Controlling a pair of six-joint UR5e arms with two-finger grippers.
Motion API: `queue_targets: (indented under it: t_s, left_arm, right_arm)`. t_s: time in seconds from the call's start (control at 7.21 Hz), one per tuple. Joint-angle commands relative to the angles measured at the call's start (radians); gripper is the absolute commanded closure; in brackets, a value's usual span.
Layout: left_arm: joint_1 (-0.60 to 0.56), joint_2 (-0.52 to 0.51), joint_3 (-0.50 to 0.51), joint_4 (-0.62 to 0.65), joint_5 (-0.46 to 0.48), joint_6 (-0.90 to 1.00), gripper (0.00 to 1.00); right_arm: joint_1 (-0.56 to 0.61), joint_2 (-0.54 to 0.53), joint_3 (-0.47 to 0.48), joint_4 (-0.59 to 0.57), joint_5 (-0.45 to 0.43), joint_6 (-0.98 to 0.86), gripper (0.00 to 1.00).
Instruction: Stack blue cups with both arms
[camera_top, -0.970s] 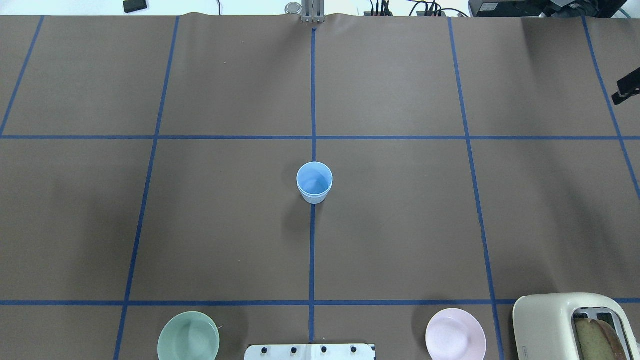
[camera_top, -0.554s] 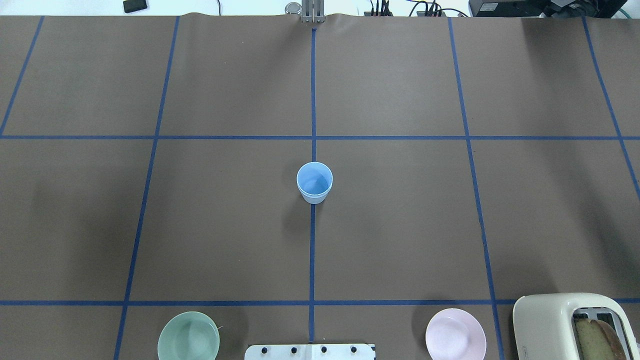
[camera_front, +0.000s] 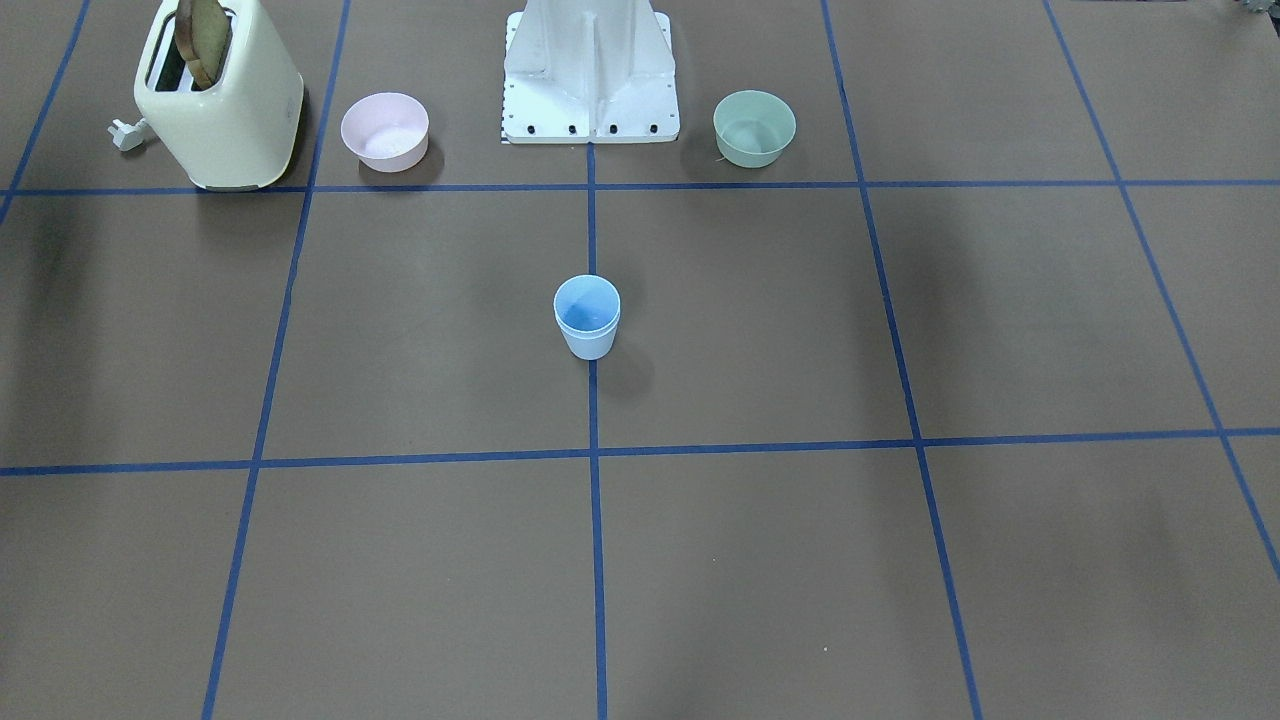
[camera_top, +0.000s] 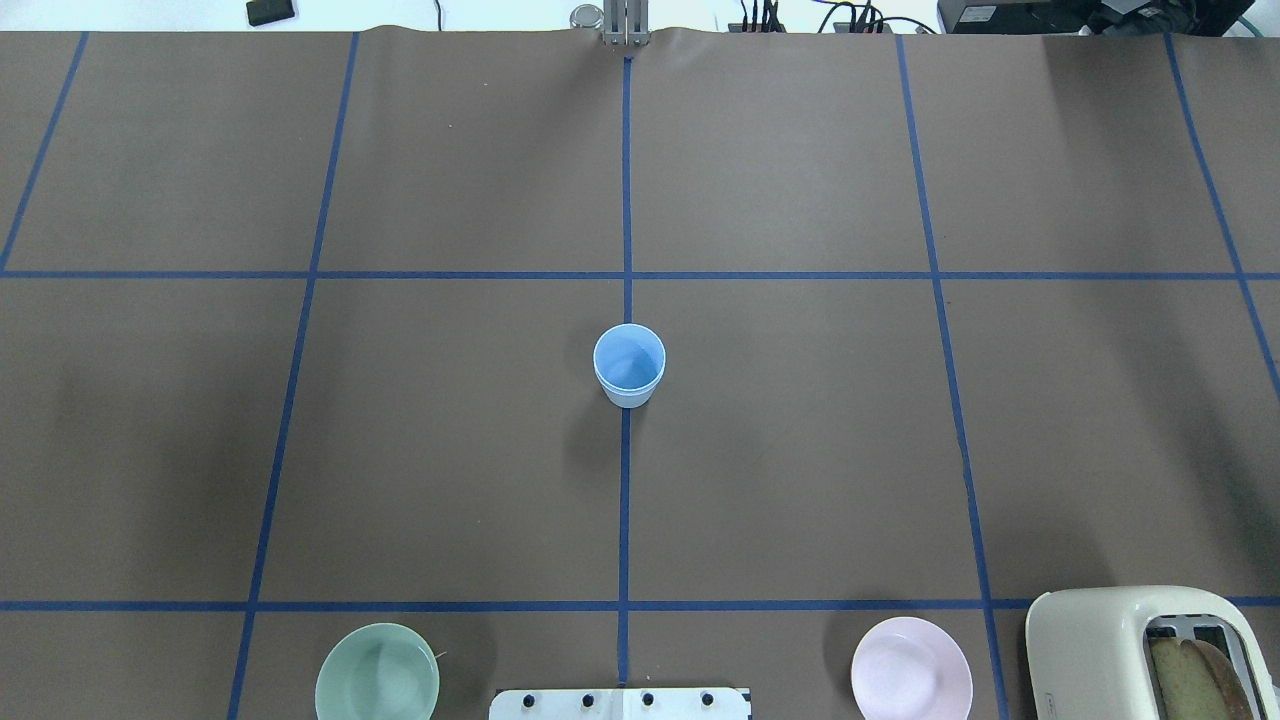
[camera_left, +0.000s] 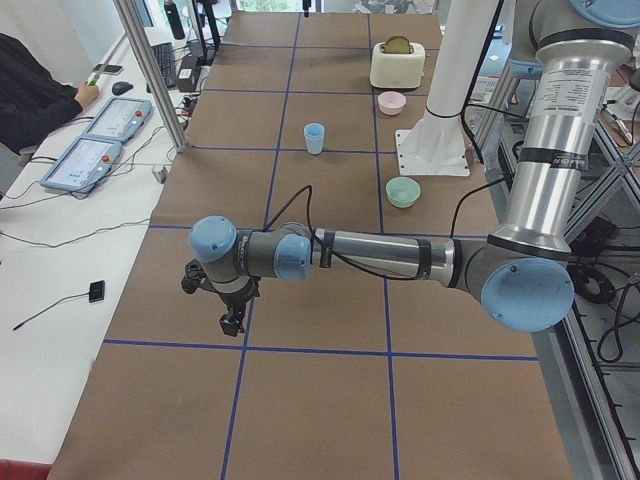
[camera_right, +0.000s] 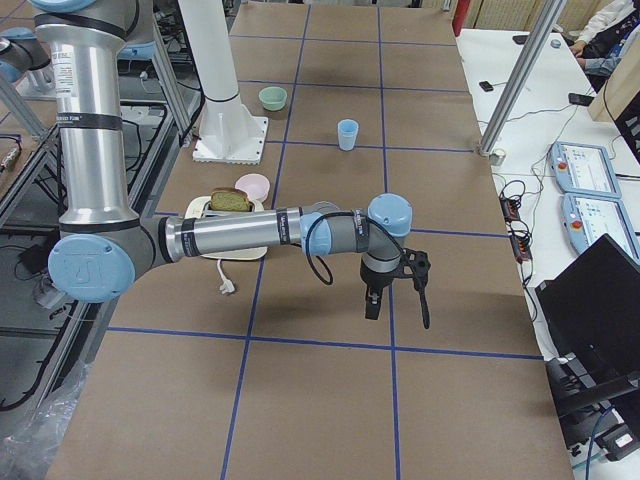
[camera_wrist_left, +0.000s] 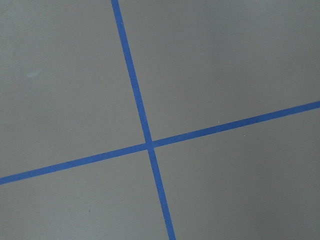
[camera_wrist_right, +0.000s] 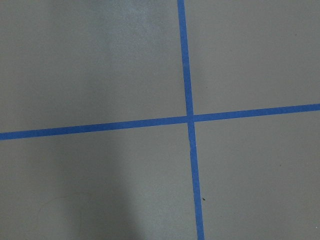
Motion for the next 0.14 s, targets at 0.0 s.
queue_targets:
  t_s: [0.0]
  left_arm:
    - [0.000, 0.000, 0.006, -0.002, 0.000, 0.000, 0.02]
  right_arm:
    - [0.000, 0.001, 0.002, -0.001, 0.000, 0.001, 0.00]
